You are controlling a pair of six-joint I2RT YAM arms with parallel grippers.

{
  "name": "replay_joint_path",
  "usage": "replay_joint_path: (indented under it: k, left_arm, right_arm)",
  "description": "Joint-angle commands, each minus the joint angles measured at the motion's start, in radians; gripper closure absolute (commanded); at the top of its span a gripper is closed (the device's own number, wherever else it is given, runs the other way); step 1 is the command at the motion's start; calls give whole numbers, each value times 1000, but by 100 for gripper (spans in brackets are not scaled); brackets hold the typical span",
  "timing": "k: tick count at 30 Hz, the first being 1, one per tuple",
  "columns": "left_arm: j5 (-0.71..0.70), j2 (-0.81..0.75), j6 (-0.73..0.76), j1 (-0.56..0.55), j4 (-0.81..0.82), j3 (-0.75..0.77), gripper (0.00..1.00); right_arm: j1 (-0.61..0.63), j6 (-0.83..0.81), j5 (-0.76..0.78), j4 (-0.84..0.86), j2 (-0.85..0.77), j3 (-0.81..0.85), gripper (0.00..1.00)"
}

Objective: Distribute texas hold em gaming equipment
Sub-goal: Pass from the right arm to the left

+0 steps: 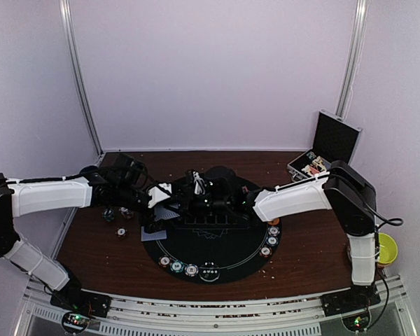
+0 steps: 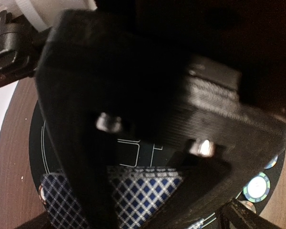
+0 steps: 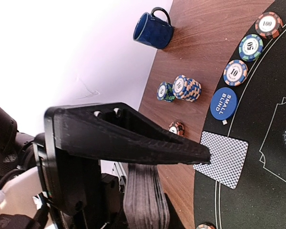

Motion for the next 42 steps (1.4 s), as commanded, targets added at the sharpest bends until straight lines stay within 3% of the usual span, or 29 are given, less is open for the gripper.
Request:
replay_joint_path:
  k: [1,5,11,22,30,42]
  left_arm:
    - [6,17,29,-3,2,-5,2]
    - [10,17,31,-4,1,-7,7]
    - [21,16,34,-4,-7,-2,28]
    - [36,25,36,-4,-25,3,53]
    - [24,55,44,-4,-51,4,59]
    - [-6,95,20,-3,-65,22,61]
  right_arm:
    - [-3,24,-22,74,-25,-15,100]
    - [-2,24,-22,78,-20,-17,100]
    - [-2,27,-32,81,-13,-19,100]
    - [-3,30,-51,115,-10,-45,100]
    - [-11,-44,-30,28,-26,-42,66]
    - [-15,-49,-43,32,36,-32,60]
